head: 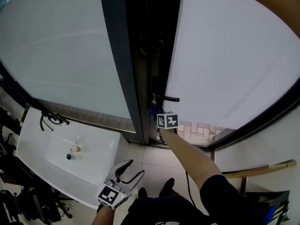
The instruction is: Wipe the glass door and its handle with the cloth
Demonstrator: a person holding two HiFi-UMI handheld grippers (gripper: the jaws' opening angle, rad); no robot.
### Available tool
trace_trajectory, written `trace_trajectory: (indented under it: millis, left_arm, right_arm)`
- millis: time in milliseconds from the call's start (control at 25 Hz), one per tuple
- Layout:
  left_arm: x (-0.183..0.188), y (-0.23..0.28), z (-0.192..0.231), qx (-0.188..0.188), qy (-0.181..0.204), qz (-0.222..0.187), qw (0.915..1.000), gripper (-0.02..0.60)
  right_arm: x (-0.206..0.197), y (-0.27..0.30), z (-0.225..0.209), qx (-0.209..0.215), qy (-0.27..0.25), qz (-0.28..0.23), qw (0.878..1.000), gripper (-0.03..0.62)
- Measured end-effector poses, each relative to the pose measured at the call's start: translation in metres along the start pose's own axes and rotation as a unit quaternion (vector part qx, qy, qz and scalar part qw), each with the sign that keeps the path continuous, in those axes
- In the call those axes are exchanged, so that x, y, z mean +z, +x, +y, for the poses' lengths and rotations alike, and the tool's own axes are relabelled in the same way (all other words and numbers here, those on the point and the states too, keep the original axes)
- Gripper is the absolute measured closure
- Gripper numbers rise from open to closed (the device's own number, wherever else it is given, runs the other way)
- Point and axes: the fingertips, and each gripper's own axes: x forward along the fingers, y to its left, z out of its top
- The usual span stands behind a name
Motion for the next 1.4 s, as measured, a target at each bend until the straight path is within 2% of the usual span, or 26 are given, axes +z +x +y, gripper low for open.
trace_trajectory:
  millis: [120,280,360,600,840,960,1120,1280,1400]
  left_arm:
    - [0.001,0.000,-0.001,-0.001,0.001,-0.001,1.0000,0.359]
    - [0.006,0.001,0.001,-0.002,0.005,-0.004,1.0000,0.359]
    - [0.006,0.001,0.001,-0.001,0.006,-0.004,1.0000,0.358]
    - [-0.003,0.000,0.005,0.003,0.004,0.002,1.0000,0.359]
    - [-0.002,-0.005,0.007,0.011,-0.001,0.006,0.9999,0.359]
    - [-0.005,-0.011,0.008,0.016,0.000,0.008,0.9998,0.359]
    - [-0.010,-0.014,0.005,0.008,0.008,0.013,0.9998,0.359]
    - [-0.005,-0.016,0.001,-0.004,0.012,0.011,0.9998,0.358]
    - [0.001,-0.017,0.000,-0.015,0.020,0.008,0.9997,0.358]
  right_arm:
    - [-0.005,-0.011,0.004,0.020,0.017,-0.010,1.000,0.465]
    - [0.025,-0.031,0.017,0.054,0.037,-0.061,0.996,0.465]
    - [0.035,-0.034,0.020,0.059,0.039,-0.068,0.995,0.465]
    - [0.030,-0.012,0.012,0.037,0.021,-0.032,0.999,0.465]
    - [0.017,0.002,0.001,0.007,-0.034,-0.017,0.999,0.465]
    - [0.012,0.004,0.000,0.010,-0.037,-0.010,0.999,0.465]
    - [-0.016,0.000,-0.006,0.011,-0.036,0.025,0.999,0.465]
    - [-0.046,-0.019,0.011,0.050,-0.032,0.028,0.998,0.465]
    - [-0.055,-0.052,0.041,0.093,-0.044,0.002,0.995,0.464]
